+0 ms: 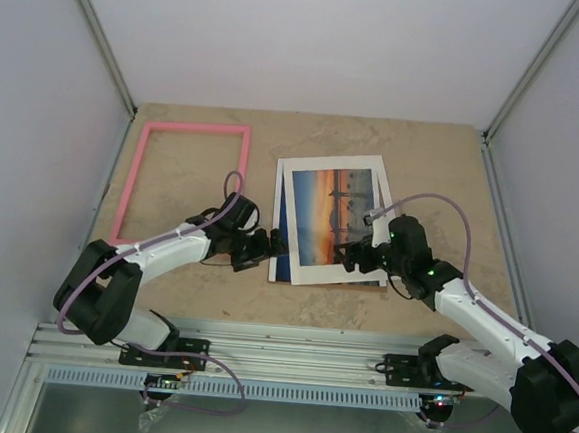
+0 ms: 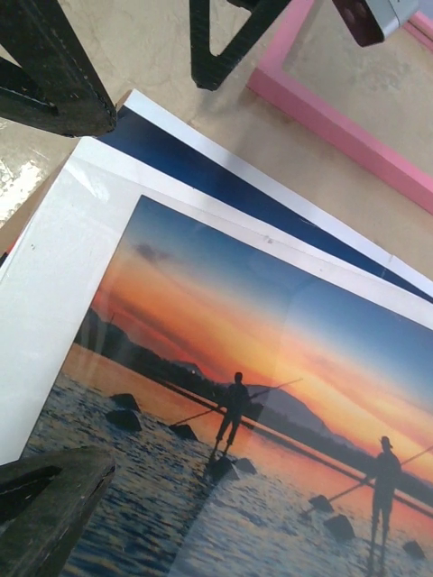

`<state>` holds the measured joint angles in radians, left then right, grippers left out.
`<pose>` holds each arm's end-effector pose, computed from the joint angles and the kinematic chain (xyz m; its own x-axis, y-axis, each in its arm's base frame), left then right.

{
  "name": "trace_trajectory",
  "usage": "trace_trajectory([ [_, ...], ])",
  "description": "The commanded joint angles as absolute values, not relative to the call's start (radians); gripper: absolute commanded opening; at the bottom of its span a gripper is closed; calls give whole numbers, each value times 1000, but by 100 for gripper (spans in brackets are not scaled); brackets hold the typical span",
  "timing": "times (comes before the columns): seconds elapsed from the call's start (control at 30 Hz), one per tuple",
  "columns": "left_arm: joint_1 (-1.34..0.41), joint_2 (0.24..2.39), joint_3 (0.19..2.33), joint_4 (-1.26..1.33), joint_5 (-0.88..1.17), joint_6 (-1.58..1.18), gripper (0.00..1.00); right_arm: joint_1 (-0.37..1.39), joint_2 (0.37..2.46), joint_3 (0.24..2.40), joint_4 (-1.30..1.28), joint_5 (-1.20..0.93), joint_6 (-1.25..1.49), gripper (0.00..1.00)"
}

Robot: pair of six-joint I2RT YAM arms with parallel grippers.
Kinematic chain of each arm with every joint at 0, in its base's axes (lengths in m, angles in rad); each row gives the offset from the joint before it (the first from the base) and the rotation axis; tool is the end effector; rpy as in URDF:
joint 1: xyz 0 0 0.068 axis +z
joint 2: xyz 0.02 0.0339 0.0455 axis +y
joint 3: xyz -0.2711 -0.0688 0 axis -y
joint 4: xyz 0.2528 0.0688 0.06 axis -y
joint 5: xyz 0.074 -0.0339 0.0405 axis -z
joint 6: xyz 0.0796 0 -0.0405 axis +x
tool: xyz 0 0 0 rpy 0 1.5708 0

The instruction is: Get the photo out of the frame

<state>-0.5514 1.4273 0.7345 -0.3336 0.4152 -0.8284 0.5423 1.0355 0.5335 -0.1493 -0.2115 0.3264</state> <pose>0.2303 -0.1793 0.1409 -0.9770 -0.1907 -0.0959 -0.0925 0.7832 -0.6149 0.2080 0.1449 0.1856 -0.6995 -0.0555 -0.7125 -0.4469 0.8119 0.3755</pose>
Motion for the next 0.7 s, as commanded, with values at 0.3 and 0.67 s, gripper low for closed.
trace_trajectory([
  [0.3,-556,1407,660,-284,521,-839,100,598,1099,544,-96,-192,362,94],
  [0.67,-573,1441,652,-232,552,-857,94,607,1112,542,-91,-181,367,94],
])
